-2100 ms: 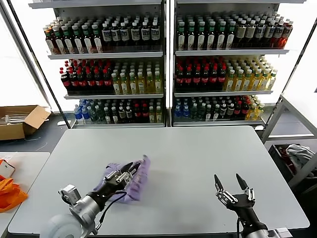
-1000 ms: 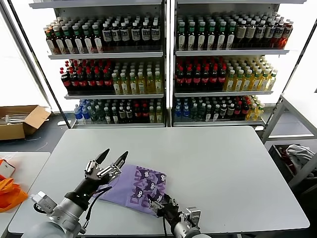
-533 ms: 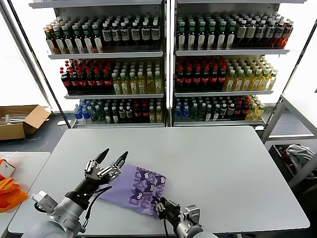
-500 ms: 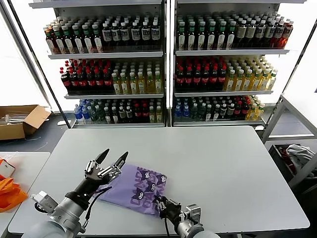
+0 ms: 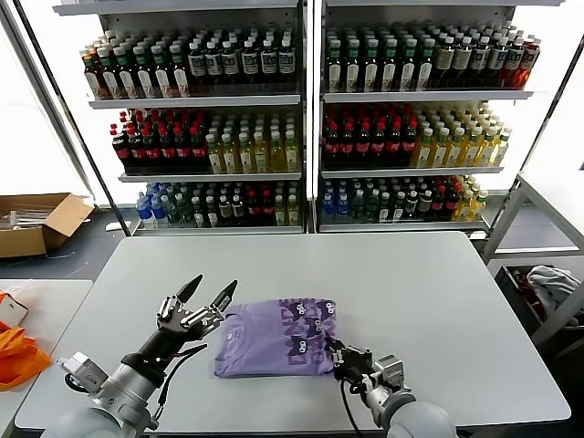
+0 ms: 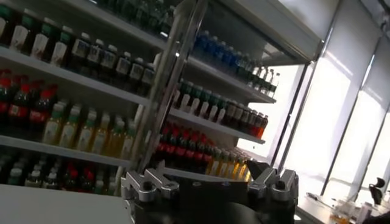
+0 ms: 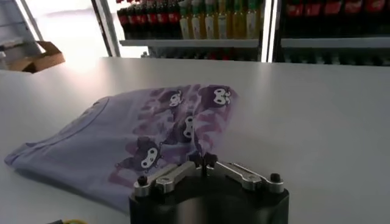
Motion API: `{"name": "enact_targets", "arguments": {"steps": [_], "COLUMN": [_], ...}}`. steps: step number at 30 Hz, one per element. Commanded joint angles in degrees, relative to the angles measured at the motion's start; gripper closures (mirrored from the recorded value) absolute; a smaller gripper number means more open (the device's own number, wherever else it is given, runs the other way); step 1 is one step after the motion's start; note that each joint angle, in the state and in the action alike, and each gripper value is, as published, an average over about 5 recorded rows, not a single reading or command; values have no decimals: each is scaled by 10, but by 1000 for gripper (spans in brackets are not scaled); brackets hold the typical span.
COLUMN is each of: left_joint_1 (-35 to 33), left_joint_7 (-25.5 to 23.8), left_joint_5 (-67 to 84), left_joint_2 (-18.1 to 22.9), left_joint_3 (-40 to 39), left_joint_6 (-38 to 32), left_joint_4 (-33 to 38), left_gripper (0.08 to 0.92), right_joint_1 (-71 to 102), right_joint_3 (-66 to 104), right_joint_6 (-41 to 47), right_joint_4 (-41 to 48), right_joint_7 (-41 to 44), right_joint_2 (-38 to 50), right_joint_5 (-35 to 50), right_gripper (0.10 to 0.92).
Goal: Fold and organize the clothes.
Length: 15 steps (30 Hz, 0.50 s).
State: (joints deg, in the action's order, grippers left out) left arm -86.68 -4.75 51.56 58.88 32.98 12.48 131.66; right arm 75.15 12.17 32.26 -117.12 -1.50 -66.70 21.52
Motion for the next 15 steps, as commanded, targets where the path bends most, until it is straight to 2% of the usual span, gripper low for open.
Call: {"name": "enact_targets", "arguments": {"steps": [1, 10, 15], "left_joint_1": [-2, -7, -11], "left_joint_7": [-1, -4, -5], "left_joint_5": [-2, -2, -7], "left_joint_2": [2, 1, 3], "left_joint_3": [-2, -1, 1], "left_joint_6": [2, 4, 4], "left_joint_4": [-1, 9, 15], "left_gripper": [177, 177, 177], "right_joint_1": [18, -21, -99], "right_joint_3": [50, 38, -64], "right_joint_6": [-39, -79, -75], "right_joint_4": [-40, -41, 23], "right_joint_7": [41, -38, -77], "right_joint_2": [16, -14, -61], "right_joint_5": [-67, -76, -74], "right_gripper": [877, 626, 479]}}
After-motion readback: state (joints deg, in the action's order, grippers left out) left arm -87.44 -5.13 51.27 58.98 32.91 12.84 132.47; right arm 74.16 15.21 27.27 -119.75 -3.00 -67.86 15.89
